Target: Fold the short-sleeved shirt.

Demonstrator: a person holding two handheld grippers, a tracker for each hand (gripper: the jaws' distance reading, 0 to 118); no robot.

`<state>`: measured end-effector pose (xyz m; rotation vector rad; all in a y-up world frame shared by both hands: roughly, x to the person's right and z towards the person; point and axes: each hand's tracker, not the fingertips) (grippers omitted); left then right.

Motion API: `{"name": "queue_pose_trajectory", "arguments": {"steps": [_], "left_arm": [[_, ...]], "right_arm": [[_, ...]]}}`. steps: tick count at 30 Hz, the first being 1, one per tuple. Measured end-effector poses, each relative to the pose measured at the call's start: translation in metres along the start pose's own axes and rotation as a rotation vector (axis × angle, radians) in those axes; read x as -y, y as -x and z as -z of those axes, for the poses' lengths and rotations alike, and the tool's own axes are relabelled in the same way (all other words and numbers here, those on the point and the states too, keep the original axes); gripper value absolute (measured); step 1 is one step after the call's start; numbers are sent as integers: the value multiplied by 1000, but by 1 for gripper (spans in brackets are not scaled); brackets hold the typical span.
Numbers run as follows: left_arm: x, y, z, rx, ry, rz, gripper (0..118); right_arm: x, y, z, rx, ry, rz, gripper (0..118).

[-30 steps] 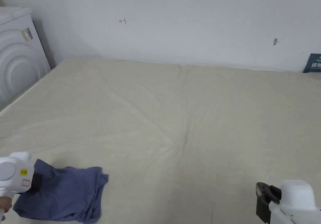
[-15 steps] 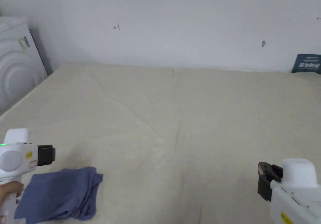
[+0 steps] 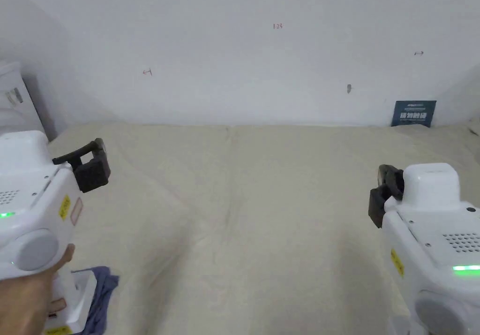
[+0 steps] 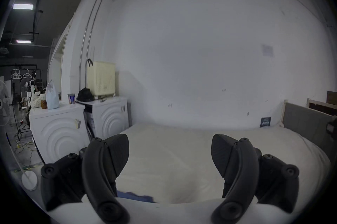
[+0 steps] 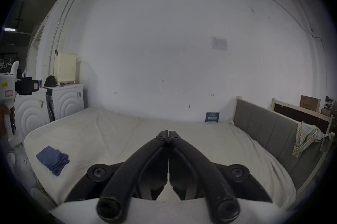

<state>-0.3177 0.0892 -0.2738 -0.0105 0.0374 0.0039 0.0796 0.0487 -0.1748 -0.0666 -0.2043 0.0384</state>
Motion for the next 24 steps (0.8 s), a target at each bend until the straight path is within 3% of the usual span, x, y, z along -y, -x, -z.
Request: {"name": "queue_pose_trajectory", "arguments": {"steps": [7, 9, 11, 12, 13, 14, 24], "left_arm": [[34, -74, -21, 103, -68, 19, 94], [43, -88, -23, 139, -66, 21, 88], [50, -104, -26, 161, -60, 39, 67], [53, -108, -26, 171, -59, 45, 48], [57, -111, -26, 189, -58, 55, 11], [58, -117, -28, 202, -50, 55, 0], [64, -126, -28, 262, -10, 55, 0]], "right_arm": [[-6, -17, -8, 27, -49, -1, 0], [-3, -21, -11, 40, -51, -6, 0], [0, -25, -13, 43, -49, 1, 0], [2, -26, -14, 50, -48, 2, 0], [4, -27, -14, 58, -46, -1, 0], [5, -28, -15, 62, -44, -5, 0], [8, -32, -16, 74, -37, 1, 0]]}}
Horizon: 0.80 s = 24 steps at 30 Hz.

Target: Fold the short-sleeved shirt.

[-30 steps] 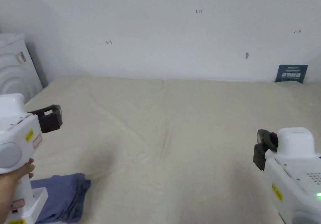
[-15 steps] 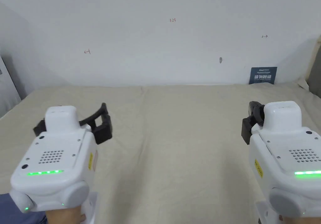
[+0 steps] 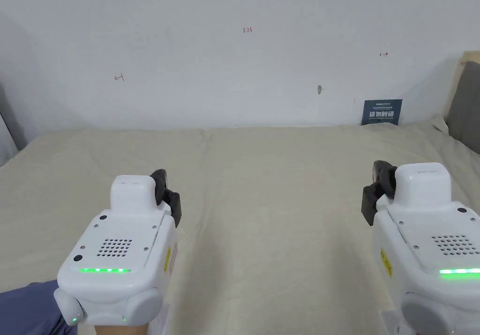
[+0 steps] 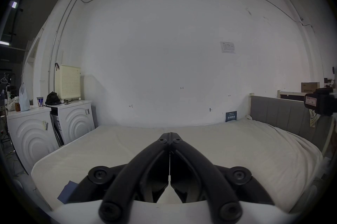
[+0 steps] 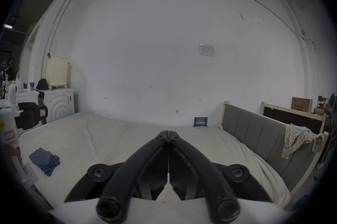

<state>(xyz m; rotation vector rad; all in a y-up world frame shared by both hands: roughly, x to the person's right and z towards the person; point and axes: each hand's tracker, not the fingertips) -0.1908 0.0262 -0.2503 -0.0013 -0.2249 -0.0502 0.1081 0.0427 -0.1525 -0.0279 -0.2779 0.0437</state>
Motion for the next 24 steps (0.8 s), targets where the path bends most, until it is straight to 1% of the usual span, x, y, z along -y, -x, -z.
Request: {"name": "queue_pose_trajectory", "arguments": {"steps": [24], "left_arm": [[4, 10, -3, -7, 30, -16, 0]], "right_arm": [[-3, 9, -3, -13, 1, -10, 0]]}}
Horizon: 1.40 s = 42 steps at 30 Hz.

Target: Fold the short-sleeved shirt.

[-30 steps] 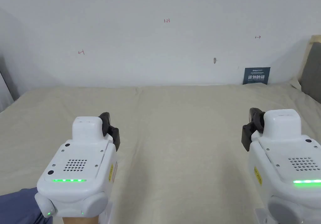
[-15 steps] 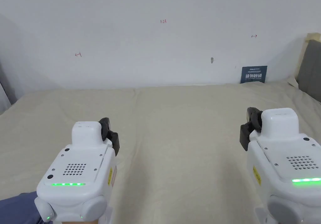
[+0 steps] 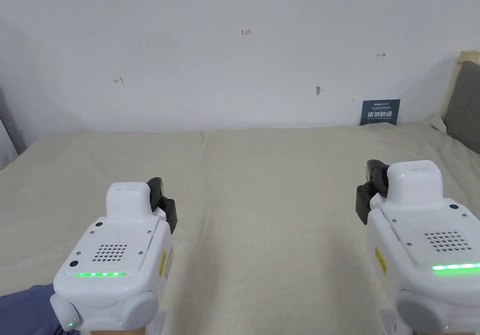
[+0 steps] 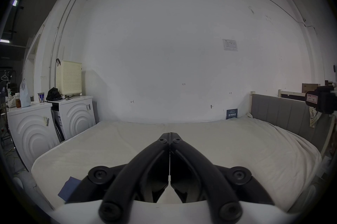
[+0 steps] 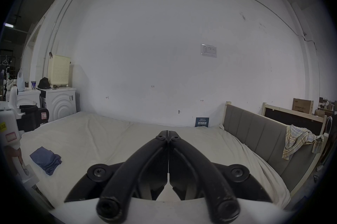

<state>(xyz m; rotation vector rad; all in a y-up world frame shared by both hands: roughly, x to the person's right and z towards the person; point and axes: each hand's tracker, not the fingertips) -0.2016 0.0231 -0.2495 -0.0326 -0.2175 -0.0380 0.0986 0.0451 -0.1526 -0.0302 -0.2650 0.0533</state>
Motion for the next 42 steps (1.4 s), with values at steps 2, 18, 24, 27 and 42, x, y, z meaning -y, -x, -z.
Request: {"name": "queue_pose_trajectory", "arguments": {"steps": [2, 18, 24, 27, 42], "left_arm": [[0, 1, -1, 0, -1, 0, 0], [0, 4, -3, 9, 7, -14, 0], [-2, 4, -4, 12, 4, -11, 0], [-3, 5, -4, 13, 2, -18, 0], [-3, 3, -6, 13, -4, -12, 1]], "right_arm": [[0, 0, -1, 0, -1, -1, 0], [-2, 1, -6, 1, -8, -3, 0], [-3, 1, -7, -1, -10, -3, 0], [-4, 2, -8, 0, -12, -5, 0], [-5, 2, -11, -1, -8, -6, 0]]}}
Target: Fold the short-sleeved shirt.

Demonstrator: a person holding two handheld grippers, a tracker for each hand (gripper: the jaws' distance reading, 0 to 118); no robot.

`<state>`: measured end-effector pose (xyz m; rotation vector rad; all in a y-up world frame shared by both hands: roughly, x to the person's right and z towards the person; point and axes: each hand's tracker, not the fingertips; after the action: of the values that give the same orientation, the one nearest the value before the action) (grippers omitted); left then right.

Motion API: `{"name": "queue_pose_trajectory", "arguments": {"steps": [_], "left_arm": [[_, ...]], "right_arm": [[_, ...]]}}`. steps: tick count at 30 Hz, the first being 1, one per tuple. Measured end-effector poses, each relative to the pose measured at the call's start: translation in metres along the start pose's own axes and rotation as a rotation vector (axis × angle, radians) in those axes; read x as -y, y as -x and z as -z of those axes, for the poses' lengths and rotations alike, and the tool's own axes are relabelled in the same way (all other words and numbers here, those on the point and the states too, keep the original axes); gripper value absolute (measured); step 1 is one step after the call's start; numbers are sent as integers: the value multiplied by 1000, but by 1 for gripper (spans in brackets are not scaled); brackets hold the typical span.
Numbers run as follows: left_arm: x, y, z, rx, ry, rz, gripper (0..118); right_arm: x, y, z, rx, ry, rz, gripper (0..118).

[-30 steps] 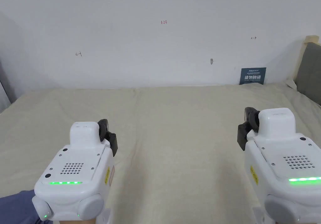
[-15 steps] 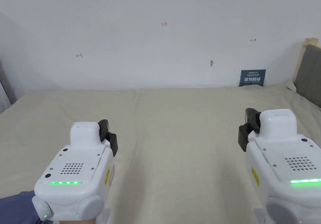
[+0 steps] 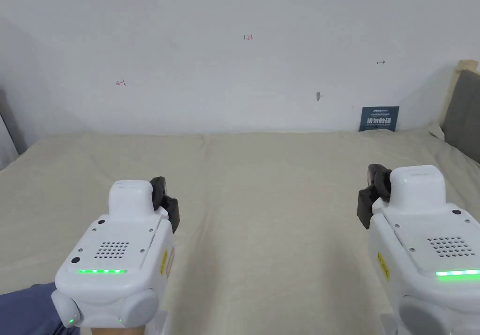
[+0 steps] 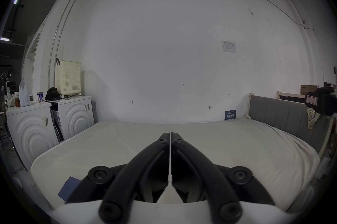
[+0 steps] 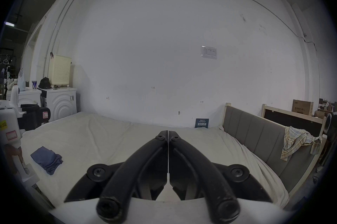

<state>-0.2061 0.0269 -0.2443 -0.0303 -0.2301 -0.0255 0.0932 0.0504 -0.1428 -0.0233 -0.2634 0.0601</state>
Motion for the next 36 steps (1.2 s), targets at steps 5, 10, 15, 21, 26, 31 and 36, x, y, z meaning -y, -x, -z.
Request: {"name": "queue_pose_trajectory", "arguments": {"steps": [5, 10, 15, 21, 26, 31, 36], "left_arm": [[-3, 2, 2, 22, 23, -31, 88], [-4, 3, 1, 7, -15, -20, 118], [-3, 6, 3, -1, -23, -23, 118], [-4, 2, 0, 0, -3, -24, 118], [-5, 1, -1, -2, -12, -24, 118], [-5, 0, -2, -1, -8, -28, 118], [-3, -1, -3, -4, -7, -25, 118]], "right_arm": [[0, 0, 0, -8, 15, 13, 85], [1, -1, 0, 8, -1, 15, 101], [1, -2, -1, 9, 1, 23, 101], [1, -2, 0, 11, 2, 24, 101], [2, -1, 0, 9, 5, 25, 101], [2, 0, -1, 9, 5, 20, 101], [3, 1, -1, 7, 4, 23, 101]]}}
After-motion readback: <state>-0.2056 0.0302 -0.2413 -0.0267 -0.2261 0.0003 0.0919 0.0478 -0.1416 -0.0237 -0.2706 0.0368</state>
